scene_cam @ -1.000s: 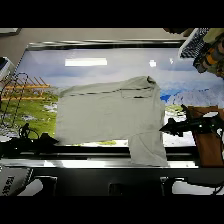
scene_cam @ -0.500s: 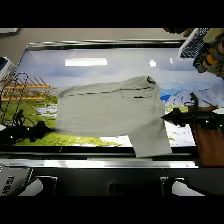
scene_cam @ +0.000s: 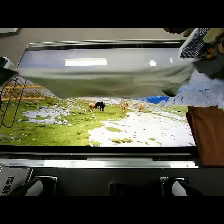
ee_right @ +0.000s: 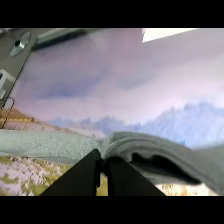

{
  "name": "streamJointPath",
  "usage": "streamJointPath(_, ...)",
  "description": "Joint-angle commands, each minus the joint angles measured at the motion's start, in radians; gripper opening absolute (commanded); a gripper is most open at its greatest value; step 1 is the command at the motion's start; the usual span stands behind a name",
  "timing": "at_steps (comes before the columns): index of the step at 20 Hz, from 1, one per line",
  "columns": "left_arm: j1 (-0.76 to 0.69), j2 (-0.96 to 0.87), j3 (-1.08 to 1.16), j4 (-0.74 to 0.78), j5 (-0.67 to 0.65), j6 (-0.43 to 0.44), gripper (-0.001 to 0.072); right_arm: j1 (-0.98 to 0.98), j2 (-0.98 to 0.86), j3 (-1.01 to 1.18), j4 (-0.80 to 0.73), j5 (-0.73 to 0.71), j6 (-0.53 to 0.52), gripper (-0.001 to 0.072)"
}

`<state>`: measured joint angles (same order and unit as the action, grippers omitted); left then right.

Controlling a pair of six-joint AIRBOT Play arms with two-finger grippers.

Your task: Fold the clothes and pants, and hang the long-sleeved shirts on hangers.

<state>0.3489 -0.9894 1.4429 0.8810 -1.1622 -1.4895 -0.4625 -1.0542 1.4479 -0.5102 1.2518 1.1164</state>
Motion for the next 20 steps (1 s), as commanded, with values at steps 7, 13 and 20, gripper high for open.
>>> streamJointPath(7, -0.005, 0.362, 0.285, 0.476, -0.068, -0.411, 0.0014, 0.000, 0.395, 0.398, -0.332, -0.183, 0.332, 0.0040)
streamJointPath(13, -0.006, 0.369, 0.259, 0.565, -0.069, -0.393, 0.0014, 0.000, 0.355, 0.397, -0.388, -0.137, 0.473, 0.0040)
streamJointPath(20, -0.043, 0.032, 0.050, 0.365, -0.042, -0.152, 0.0014, 0.001, -0.100, 0.272, -0.251, 0.174, 0.494, 0.0040)
